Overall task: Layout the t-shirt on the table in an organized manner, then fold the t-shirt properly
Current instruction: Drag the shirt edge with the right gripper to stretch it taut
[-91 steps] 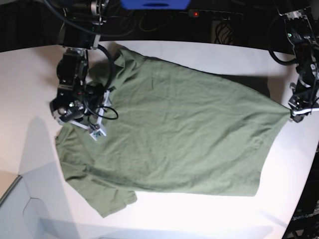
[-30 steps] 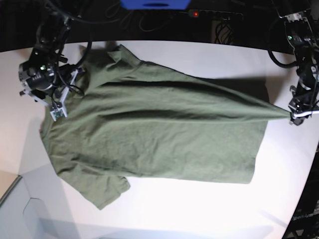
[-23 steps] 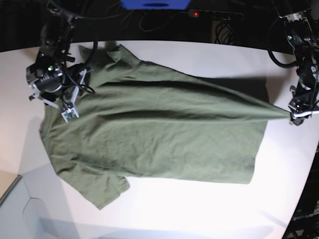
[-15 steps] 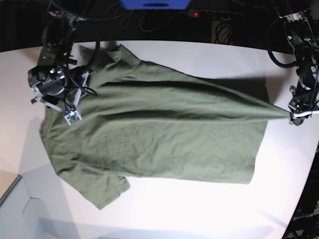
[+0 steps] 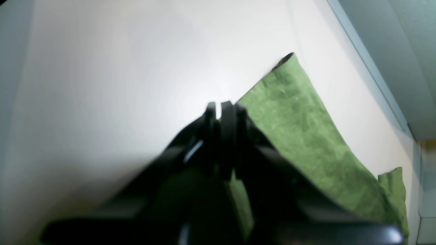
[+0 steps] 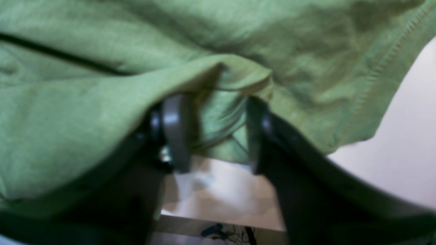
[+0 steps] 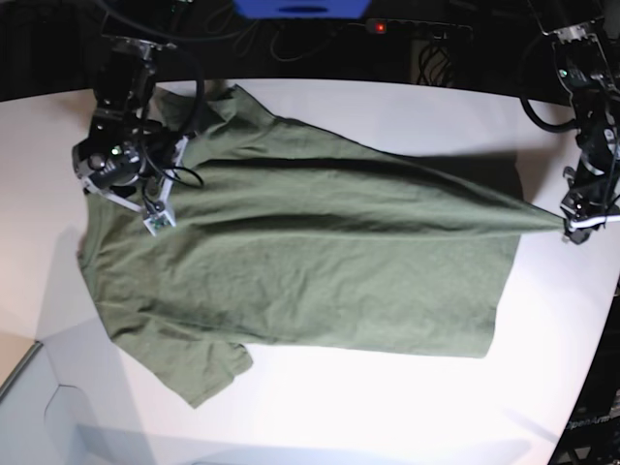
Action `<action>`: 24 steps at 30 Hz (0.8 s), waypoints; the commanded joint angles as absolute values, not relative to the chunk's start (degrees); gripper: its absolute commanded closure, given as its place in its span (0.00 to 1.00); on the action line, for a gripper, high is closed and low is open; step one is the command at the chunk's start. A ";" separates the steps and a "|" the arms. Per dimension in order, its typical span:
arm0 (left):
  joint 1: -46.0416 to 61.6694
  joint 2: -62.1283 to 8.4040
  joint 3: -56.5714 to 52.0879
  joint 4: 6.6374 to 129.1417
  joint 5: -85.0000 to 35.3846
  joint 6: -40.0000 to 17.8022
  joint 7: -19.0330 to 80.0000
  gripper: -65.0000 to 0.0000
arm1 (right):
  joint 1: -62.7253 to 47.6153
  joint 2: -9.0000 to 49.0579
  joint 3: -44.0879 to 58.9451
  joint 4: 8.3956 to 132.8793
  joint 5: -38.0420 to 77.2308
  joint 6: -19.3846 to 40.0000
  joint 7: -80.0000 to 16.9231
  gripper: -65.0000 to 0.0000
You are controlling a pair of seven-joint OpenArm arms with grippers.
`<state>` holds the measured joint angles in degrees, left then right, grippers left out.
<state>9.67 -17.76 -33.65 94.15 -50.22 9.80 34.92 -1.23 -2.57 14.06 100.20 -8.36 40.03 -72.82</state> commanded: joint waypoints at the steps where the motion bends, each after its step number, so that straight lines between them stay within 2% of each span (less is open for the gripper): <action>1: 9.10 -18.77 -34.07 95.16 -50.77 9.98 33.80 1.00 | -0.22 -2.42 13.93 101.05 -8.22 40.00 -72.22 0.75; 4: 9.10 -18.77 -34.07 95.16 -50.77 9.98 33.71 1.00 | -0.22 -2.42 13.93 101.23 -8.22 40.00 -72.40 0.99; 5: 9.10 -18.77 -34.07 95.16 -50.77 9.98 33.71 1.00 | -0.22 -2.42 13.93 101.23 -8.22 40.00 -72.57 1.00; 13: 8.75 -18.77 -34.07 95.16 -50.77 9.98 33.71 1.00 | -0.84 -2.07 14.64 102.29 -8.31 40.00 -72.66 1.00; 20: 8.66 -18.77 -34.07 95.16 -50.77 9.98 33.71 1.00 | -3.82 -2.42 20.88 112.57 -8.40 40.00 -73.01 1.00; 24: 8.57 -18.77 -34.07 95.16 -50.77 9.98 33.71 1.00 | -6.90 -2.42 24.48 114.07 -8.40 40.00 -73.01 1.00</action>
<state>9.37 -17.76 -33.67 94.13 -50.22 9.80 34.92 -7.11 -2.81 24.32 113.23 -7.68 40.05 -72.82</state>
